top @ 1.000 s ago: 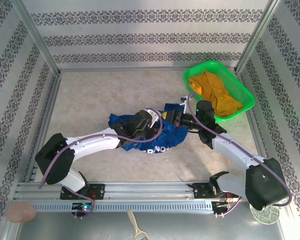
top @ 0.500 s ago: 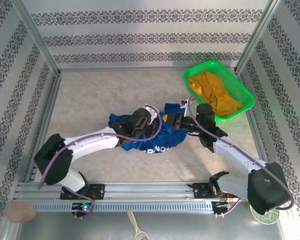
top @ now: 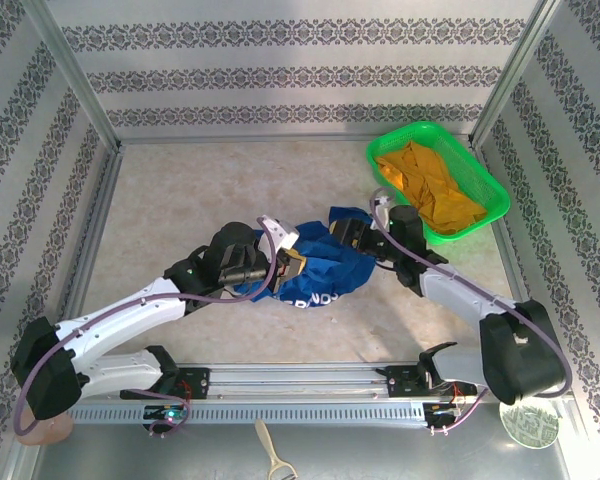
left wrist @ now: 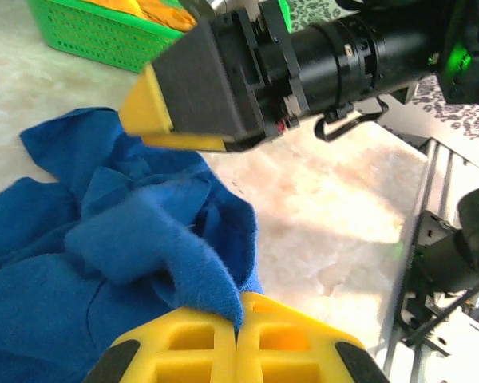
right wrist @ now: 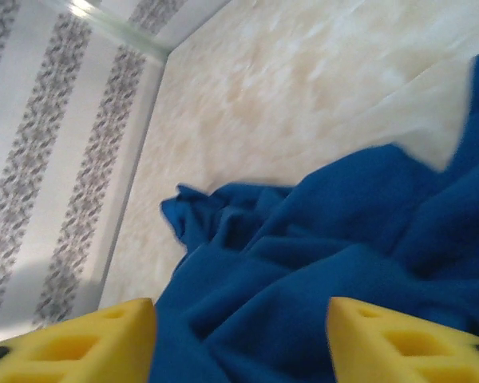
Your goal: Fold the inside-out t-shirt
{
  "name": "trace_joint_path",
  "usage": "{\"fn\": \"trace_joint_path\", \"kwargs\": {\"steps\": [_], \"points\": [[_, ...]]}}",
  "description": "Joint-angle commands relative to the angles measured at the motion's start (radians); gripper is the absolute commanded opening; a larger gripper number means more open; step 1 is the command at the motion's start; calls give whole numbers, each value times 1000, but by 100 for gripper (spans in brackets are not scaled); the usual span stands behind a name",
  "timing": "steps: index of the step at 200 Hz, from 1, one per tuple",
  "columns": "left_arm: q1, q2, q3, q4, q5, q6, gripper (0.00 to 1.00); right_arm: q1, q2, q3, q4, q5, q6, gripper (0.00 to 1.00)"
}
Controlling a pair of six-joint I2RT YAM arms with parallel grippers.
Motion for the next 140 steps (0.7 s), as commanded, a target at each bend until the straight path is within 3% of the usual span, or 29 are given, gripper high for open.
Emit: {"fn": "trace_joint_path", "kwargs": {"steps": [1, 31, 53, 106, 140], "points": [[6, -12, 0, 67, 69, -37, 0, -8, -146, -13, -76, 61, -26, 65], [7, 3, 12, 90, 74, -43, 0, 33, -363, -20, -250, 41, -141, 64], [6, 15, 29, 82, 84, -40, 0, 86, -431, -8, -339, 14, -251, 67], [6, 22, 59, 67, 94, -36, 0, 221, -318, 63, -339, -45, -420, 67], [6, 32, 78, 64, 104, -43, 0, 272, -251, 104, -330, -44, -460, 62]]}}
